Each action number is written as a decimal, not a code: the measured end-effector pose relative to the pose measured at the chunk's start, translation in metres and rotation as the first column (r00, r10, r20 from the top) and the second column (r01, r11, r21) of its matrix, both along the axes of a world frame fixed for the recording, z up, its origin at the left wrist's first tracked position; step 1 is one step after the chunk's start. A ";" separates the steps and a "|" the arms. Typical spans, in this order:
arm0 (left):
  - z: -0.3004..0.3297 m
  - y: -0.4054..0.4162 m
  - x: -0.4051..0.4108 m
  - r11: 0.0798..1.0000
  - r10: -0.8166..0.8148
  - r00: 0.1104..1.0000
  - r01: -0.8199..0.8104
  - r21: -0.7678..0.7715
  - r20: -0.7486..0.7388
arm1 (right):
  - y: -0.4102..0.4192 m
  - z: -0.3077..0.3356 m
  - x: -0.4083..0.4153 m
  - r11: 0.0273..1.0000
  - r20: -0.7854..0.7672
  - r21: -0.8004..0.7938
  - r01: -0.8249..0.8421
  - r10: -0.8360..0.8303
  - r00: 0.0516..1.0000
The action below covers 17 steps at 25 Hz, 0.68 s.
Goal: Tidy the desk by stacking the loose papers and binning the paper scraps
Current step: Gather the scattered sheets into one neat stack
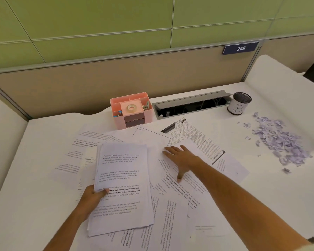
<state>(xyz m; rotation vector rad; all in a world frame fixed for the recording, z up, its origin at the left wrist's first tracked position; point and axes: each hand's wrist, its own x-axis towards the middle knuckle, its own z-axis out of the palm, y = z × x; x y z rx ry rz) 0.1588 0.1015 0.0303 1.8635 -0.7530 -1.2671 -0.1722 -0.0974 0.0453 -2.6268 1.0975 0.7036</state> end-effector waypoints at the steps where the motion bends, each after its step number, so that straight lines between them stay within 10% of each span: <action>1: -0.001 0.001 0.001 1.000 0.007 1.000 -0.007 0.005 0.000 | -0.001 -0.004 -0.001 1.000 0.003 0.009 -0.005 0.004 1.000; 17: -0.009 0.005 0.007 0.996 0.083 0.996 -0.083 0.019 0.012 | 0.006 0.024 -0.007 0.993 0.031 -0.096 0.066 -0.063 0.998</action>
